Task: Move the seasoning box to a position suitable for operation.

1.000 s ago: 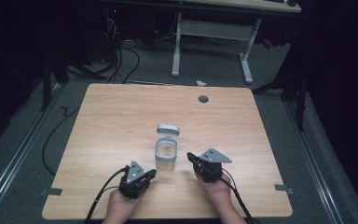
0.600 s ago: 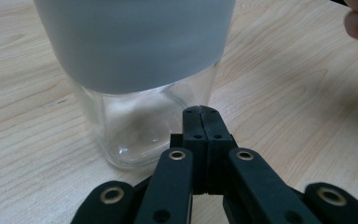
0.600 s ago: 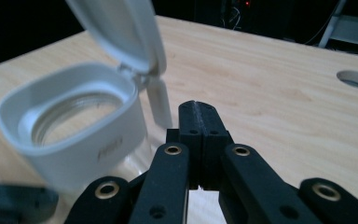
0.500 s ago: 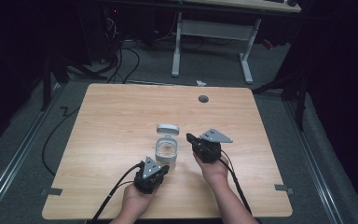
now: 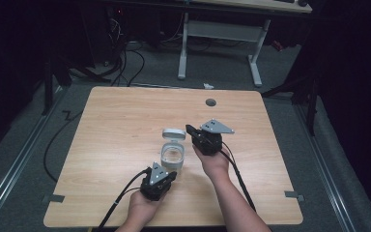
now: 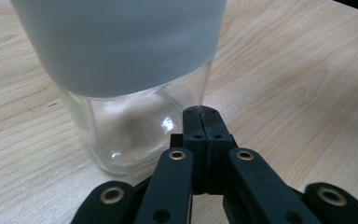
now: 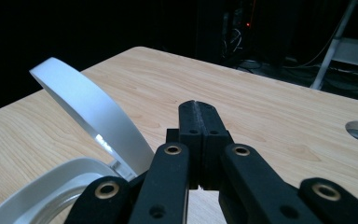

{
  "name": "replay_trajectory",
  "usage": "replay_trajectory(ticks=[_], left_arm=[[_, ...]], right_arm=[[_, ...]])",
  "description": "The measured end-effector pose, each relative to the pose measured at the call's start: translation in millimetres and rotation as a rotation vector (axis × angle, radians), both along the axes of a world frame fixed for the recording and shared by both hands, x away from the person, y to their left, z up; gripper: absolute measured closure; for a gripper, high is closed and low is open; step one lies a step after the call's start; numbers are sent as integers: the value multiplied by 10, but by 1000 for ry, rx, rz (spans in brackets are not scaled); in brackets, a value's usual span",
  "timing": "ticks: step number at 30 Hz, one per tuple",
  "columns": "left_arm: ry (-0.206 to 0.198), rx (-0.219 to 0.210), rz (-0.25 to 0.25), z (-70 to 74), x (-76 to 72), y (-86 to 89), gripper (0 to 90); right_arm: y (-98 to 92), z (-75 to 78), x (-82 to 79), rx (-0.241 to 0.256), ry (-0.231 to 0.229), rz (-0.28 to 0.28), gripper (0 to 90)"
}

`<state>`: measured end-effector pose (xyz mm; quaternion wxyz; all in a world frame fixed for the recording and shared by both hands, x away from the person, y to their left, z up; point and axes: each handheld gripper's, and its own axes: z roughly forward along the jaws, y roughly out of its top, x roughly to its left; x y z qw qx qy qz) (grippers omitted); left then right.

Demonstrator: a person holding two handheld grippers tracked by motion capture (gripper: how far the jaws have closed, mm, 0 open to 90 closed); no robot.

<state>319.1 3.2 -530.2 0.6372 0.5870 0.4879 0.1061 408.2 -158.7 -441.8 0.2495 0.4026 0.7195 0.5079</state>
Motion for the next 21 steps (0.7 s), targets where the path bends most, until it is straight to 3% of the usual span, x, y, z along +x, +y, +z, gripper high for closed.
replay_trajectory(ticks=[16,21], left_arm=[[0,-1,-6,0,19,-34,900],[-2,1,-7,-2,20,-35,900]], right_arm=[[54,140,-23,16,-30,29,900],[69,106,-97,9,-32,40,900]])
